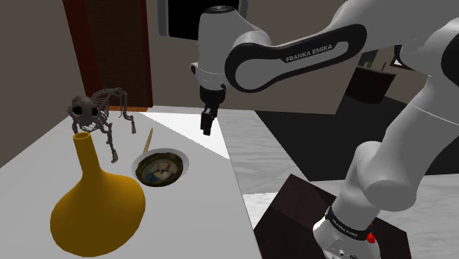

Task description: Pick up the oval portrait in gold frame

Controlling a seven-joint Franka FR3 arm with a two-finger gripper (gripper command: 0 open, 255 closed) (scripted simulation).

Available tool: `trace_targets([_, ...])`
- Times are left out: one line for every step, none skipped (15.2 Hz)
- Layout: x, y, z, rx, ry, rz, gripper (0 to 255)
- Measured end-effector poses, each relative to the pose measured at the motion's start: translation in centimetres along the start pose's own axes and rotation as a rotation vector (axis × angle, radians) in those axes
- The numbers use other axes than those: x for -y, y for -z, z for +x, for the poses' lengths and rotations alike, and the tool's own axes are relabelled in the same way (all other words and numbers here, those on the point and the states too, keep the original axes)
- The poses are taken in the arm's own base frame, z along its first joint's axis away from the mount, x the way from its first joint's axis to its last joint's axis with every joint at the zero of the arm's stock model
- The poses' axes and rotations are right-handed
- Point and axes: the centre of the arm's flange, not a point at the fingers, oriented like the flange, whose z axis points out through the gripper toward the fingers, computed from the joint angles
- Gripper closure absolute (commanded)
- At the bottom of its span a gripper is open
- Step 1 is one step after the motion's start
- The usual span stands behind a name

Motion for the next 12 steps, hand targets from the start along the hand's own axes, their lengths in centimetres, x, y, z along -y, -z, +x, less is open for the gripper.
trace_targets([1.1, -0.3, 0.8, 0.0, 0.022, -0.007, 0])
trace_targets([2.0, -0.8, 1.7, 0.001, 0.043, -0.014, 0])
trace_targets([3.0, -1.1, 2.4, 0.002, 0.065, -0.021, 0])
trace_targets([4.0, -1.8, 3.2, 0.002, 0.087, -0.028, 0])
trace_targets([5.5, -2.2, 4.0, 0.003, 0.108, -0.035, 0])
trace_targets([6.6, -2.7, 4.9, 0.003, 0.131, -0.041, 0])
trace_targets([7.5, -3.0, 5.7, 0.004, 0.152, -0.048, 0])
trace_targets([8.6, -3.5, 6.4, 0.004, 0.173, -0.055, 0])
trace_targets([9.9, -3.8, 7.4, 0.005, 0.195, -0.062, 0])
trace_targets([11.0, -4.5, 7.8, 0.006, 0.217, -0.069, 0])
trace_targets([12.3, -5.1, 8.4, 0.007, 0.238, -0.076, 0])
trace_targets([13.3, -5.7, 8.9, 0.007, 0.26, -0.083, 0])
